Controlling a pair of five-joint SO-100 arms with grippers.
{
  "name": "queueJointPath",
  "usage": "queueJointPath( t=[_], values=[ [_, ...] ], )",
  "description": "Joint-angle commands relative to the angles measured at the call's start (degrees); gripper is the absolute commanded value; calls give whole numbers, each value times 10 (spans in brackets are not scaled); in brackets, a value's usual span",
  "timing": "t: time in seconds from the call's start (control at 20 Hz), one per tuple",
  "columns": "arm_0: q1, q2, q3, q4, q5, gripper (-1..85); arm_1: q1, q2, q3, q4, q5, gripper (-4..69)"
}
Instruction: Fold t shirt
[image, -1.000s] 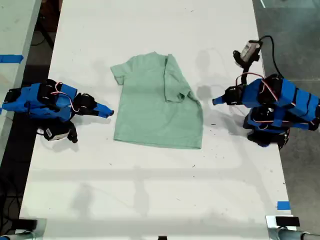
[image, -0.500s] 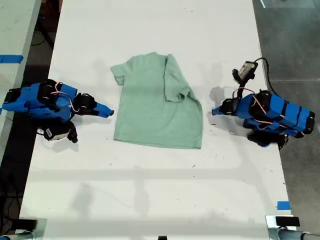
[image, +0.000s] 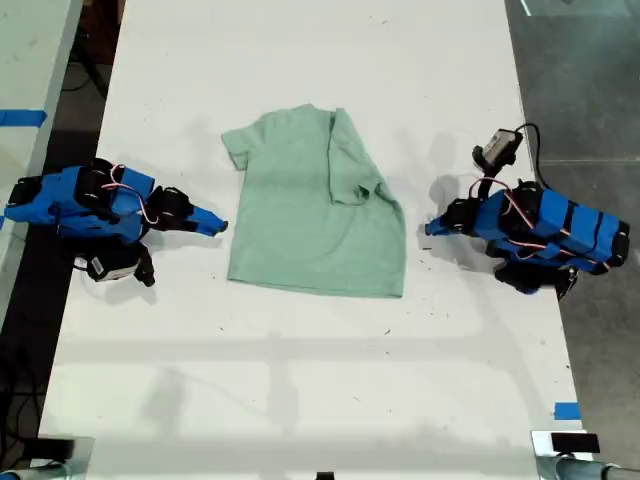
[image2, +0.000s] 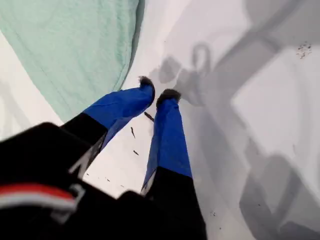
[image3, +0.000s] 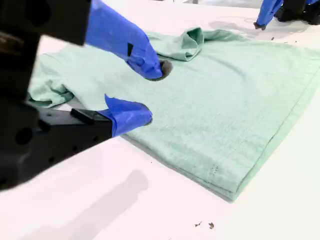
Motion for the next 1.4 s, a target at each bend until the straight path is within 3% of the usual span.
queueJointPath(
  t=[0.0, 0.45, 1.35],
  values=[
    [4, 3, -8, 1, 2, 111, -3, 6, 19, 0, 4, 45],
    [4, 3, -8, 1, 2, 111, 4, 6, 19, 1, 34, 58],
    [4, 3, -8, 1, 2, 111, 5, 6, 21, 0, 14, 70]
  ],
)
